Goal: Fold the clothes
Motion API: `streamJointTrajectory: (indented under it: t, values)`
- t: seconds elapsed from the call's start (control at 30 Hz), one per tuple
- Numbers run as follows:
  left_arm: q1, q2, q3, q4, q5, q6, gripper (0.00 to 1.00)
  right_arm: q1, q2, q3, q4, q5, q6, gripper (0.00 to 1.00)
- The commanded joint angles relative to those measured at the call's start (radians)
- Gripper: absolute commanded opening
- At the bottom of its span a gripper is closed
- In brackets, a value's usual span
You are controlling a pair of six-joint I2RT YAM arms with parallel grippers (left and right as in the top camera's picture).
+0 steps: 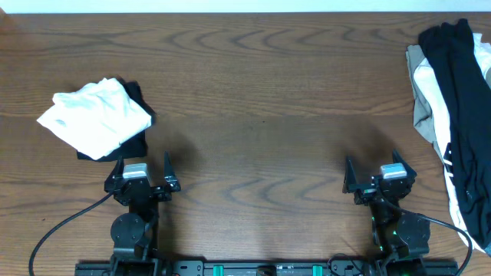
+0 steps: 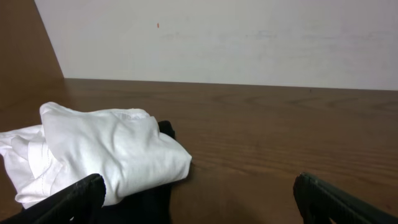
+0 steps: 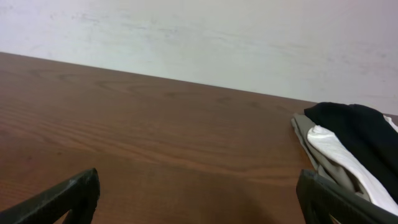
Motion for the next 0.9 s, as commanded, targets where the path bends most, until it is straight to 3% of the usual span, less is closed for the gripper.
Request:
streamJointTrajectory:
  t: [0.0, 0.17, 0.27, 0.5, 0.87]
  values:
    - [0.005, -0.007, -0.022, -0.033, -0.004, 0.005, 0.98, -0.004, -0.006, -0.001, -0.004, -0.010, -0.008, 0.99]
    - [0.005, -0.007, -0.022, -0.024, -0.004, 0.002, 0.98, -0.004, -0.006, -0.001, -0.005, -0.026, 0.099, 0.99]
    - [0.005, -0.006, -0.021, -0.026, -0.004, -0.065, 0.98, -0.004, -0.005, 0.007, -0.014, -0.015, 0.158, 0.99]
    - [0.005, 0.032, 0.068, -0.097, 0.027, -0.150, 0.98, -0.004, 0.046, 0.150, -0.164, 0.113, 0.172, 0.99]
    - [0.005, 0.485, 0.489, -0.312, 0.125, -0.152, 0.98, -0.005, 0.464, 0.612, -0.559, 0.204, 0.209, 0.99]
